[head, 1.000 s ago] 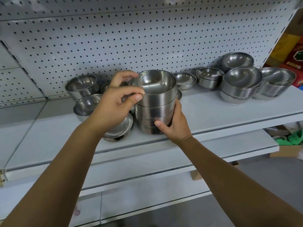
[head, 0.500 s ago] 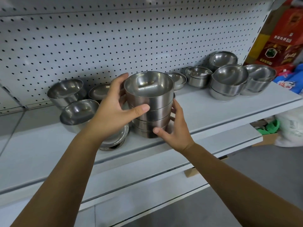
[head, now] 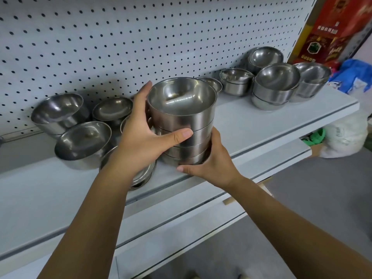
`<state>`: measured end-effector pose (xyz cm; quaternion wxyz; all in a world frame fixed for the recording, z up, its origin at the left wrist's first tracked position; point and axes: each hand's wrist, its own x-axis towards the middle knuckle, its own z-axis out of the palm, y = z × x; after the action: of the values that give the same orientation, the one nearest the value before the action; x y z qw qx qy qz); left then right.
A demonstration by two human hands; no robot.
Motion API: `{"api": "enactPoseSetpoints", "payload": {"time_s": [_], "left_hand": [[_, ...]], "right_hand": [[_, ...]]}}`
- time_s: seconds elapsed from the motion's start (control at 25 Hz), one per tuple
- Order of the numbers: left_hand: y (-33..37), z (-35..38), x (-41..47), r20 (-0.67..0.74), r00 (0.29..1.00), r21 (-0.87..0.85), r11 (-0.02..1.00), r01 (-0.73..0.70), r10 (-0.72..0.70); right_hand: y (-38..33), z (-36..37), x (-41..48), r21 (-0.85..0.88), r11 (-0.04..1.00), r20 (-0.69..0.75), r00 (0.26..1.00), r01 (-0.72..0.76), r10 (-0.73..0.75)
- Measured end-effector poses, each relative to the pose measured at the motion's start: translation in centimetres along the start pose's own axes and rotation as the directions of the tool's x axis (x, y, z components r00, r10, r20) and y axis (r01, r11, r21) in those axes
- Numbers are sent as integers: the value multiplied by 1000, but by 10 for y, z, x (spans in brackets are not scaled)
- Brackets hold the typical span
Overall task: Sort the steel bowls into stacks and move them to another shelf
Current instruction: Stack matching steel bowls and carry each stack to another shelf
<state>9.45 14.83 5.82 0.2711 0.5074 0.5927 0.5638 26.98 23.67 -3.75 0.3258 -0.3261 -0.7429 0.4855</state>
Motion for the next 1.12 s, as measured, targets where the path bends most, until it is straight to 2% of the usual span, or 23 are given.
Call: {"api": "enactPoseSetpoints", "payload": {"time_s": [0.24,0.52,0.92,1.12], "left_hand": [[18,27,-1,21,996,-37,996,-81,82],[40,113,15,221,962,-52,987,-152,160],[112,367,30,480,847,-184,970,-157,229],[155,504,26,562,768,-330,935,-132,307]], "right_hand": [[-3,-20,-20,52,998,-136,990,-19,26],[6,-114,-67,15,999,-278,960,-31,34],[37,-350,-180,-9,995,-523,848,-103,83],[50,-470,-245,-46,986,-638,765,-160,94]]}}
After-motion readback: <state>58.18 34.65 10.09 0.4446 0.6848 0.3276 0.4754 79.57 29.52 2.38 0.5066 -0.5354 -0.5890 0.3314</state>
